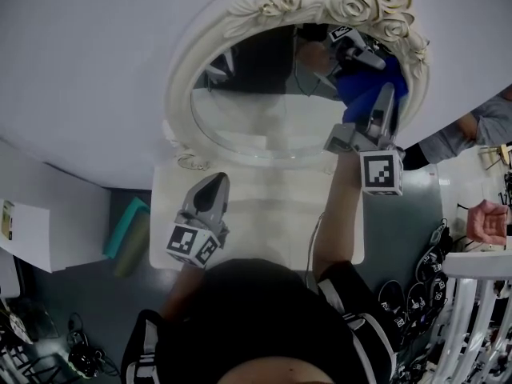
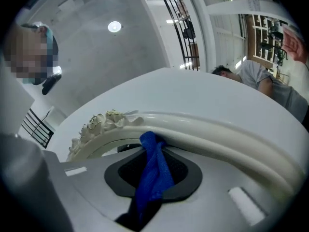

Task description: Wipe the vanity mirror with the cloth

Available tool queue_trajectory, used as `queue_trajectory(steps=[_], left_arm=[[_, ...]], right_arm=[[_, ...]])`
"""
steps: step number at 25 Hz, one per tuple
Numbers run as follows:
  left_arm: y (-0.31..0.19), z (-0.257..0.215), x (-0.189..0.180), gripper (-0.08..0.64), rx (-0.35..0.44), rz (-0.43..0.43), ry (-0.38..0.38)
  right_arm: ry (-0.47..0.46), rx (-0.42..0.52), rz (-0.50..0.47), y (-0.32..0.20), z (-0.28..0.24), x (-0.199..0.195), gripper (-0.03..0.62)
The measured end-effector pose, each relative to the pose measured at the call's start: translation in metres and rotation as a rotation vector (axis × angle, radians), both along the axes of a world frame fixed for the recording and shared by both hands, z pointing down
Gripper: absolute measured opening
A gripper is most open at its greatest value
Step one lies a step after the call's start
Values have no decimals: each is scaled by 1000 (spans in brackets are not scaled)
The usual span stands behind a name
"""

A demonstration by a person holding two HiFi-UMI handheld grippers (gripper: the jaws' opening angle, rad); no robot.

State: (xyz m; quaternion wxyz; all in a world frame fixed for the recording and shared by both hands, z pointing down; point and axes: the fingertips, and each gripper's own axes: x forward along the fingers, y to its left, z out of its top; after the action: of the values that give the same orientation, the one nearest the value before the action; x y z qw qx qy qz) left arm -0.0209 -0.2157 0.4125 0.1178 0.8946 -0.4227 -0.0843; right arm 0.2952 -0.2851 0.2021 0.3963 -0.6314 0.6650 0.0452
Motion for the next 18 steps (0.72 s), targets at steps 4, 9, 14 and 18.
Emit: queue_trajectory(steps=[4, 9, 14, 18], left_arm=[[7, -1, -7, 11, 5, 9, -4], [13, -4, -22, 11, 11, 0, -1], [16, -4, -43, 11, 9, -25, 0], [18, -4, -54, 11, 16, -37, 0]], right_arm=[[50, -6, 4, -4, -21, -24, 60], [154, -17, 4, -9, -44, -61, 60], [327, -32, 2, -15, -63, -114, 60], [499, -56, 43, -21, -67, -157, 60]])
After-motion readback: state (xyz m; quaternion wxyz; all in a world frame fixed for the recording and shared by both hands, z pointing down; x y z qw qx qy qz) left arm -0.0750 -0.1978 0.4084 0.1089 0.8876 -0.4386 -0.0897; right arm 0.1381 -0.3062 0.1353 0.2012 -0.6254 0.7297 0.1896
